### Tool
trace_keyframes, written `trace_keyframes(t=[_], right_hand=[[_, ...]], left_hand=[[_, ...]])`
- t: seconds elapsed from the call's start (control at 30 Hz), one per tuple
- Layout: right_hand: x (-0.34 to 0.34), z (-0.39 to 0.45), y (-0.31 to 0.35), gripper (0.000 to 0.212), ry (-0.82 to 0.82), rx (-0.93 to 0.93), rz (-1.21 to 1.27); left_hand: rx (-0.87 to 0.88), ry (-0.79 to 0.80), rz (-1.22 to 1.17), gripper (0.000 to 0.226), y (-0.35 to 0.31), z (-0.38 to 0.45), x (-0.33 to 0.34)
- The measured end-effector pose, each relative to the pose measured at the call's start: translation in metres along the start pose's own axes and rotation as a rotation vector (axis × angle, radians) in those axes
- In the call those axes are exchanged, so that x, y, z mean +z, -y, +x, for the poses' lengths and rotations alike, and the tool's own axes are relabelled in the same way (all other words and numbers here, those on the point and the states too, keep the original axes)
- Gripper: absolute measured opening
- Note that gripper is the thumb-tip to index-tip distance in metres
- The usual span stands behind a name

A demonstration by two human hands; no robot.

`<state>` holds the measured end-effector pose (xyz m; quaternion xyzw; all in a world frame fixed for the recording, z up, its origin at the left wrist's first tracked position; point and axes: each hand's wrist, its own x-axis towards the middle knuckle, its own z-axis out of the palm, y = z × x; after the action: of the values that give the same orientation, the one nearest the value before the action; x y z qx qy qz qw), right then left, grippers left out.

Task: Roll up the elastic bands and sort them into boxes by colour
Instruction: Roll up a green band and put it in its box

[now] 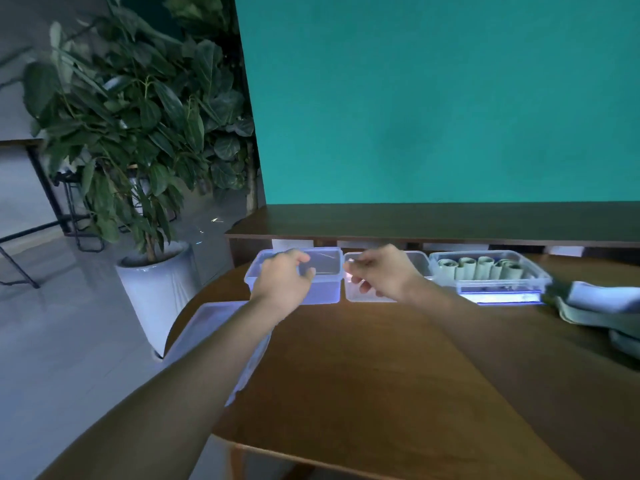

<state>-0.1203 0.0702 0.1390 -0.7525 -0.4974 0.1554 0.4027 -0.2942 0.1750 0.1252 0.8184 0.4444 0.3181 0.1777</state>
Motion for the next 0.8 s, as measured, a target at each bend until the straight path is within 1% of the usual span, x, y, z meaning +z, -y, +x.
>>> trace_keyframes(t=[0.13,0.23,0.3,0.47,0.53,0.63,0.8], right_hand=[[-0.038,-0.064,-0.050,0.029,-0.039,0.062,0.029],[-0.063,-0.113,-0.093,0.027,-0.094,0.117,0.031],[-0.077,-0.142,-0.119,0.026,-0.161,0.144,0.031],[-0.104,-0.202,-0.173,0.030,-0.362,0.169,0.010],[-0.114,-0.220,-0.193,0.030,-0.441,0.177,0.009],[-0.134,-0.237,-0.216,0.034,-0.562,0.200,0.076],[-0.164,-0.249,-0.240,0.032,-0.655,0.227,0.032]], left_hand=[[0.076,0.077,-0.017,0.023,-0.046,-0.046,0.040],[0.097,0.111,-0.071,0.020,-0.077,-0.079,0.072],[0.120,0.153,-0.114,0.022,-0.096,-0.101,0.097],[0.174,0.274,-0.270,0.024,-0.146,-0.150,0.159],[0.172,0.338,-0.357,0.024,-0.166,-0.166,0.184],[0.209,0.402,-0.404,0.024,-0.197,-0.179,0.217],[0.260,0.480,-0.453,0.026,-0.241,-0.179,0.250]])
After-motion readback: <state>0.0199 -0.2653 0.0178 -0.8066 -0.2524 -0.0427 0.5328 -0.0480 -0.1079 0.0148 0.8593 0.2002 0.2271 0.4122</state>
